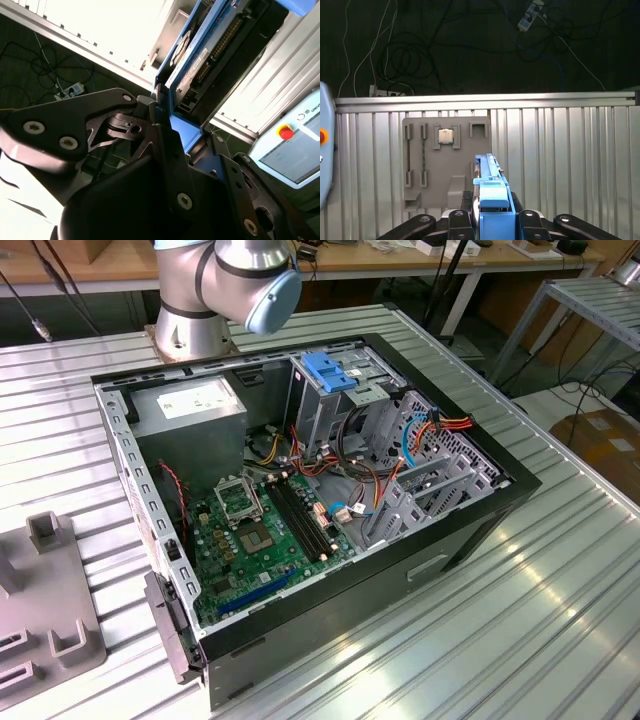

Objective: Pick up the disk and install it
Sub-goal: 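Pick up the disk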

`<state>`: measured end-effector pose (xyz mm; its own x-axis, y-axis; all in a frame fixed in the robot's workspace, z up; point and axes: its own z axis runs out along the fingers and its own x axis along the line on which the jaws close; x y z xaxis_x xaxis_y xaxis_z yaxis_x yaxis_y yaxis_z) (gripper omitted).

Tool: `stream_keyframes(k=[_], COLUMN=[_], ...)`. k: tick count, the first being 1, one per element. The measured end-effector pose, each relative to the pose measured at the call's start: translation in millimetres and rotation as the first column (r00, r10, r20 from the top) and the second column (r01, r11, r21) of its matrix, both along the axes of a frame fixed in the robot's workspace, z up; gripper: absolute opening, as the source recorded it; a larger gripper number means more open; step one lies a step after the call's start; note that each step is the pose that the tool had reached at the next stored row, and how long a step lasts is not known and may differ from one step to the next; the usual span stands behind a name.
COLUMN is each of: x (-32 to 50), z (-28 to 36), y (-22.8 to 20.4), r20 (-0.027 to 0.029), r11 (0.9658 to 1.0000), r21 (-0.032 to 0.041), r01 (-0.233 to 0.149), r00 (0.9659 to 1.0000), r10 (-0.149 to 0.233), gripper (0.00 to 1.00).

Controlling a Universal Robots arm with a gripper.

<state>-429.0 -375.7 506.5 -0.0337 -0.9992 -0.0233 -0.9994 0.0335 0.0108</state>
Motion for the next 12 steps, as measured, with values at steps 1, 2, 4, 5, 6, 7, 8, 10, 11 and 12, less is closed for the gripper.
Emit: stream_keyframes(k=[1, 2, 4, 5, 6, 7, 8, 10, 11, 12], x=[2.0, 3.7, 8.5, 10.3, 12.0, 13.6, 16.1, 18.5, 21.1, 22.9], z=[0.0, -0.1, -0.1, -0.1, -0.1, 0.0, 0.0, -0.1, 0.0, -0.1], y=[0.0, 0.0, 0.0, 0.0, 0.0, 0.0, 0.0, 0.0, 0.0, 0.0], r20=[0.0001, 0.0001, 0.0001, 0.0001, 0.0002, 0.0000, 0.0000, 0.0001, 0.0001, 0.0001], r11=[1.0000, 1.0000, 1.0000, 1.0000, 1.0000, 1.0000, 1.0000, 1.0000, 1.0000, 1.0000], r21=[0.0000, 0.0000, 0.0000, 0.0000, 0.0000, 0.0000, 0.0000, 0.0000, 0.0000, 0.0000], r01=[0.000, 0.000, 0.000, 0.000, 0.000, 0.000, 0.000, 0.000, 0.000, 0.000], r00=[1.0000, 1.0000, 1.0000, 1.0000, 1.0000, 1.0000, 1.0000, 1.0000, 1.0000, 1.0000], r10=[0.000, 0.000, 0.000, 0.000, 0.000, 0.000, 0.000, 0.000, 0.000, 0.000], gripper=[0.37, 0.37, 0.37, 0.37, 0.37, 0.37, 0.37, 0.37, 0.37, 0.37])
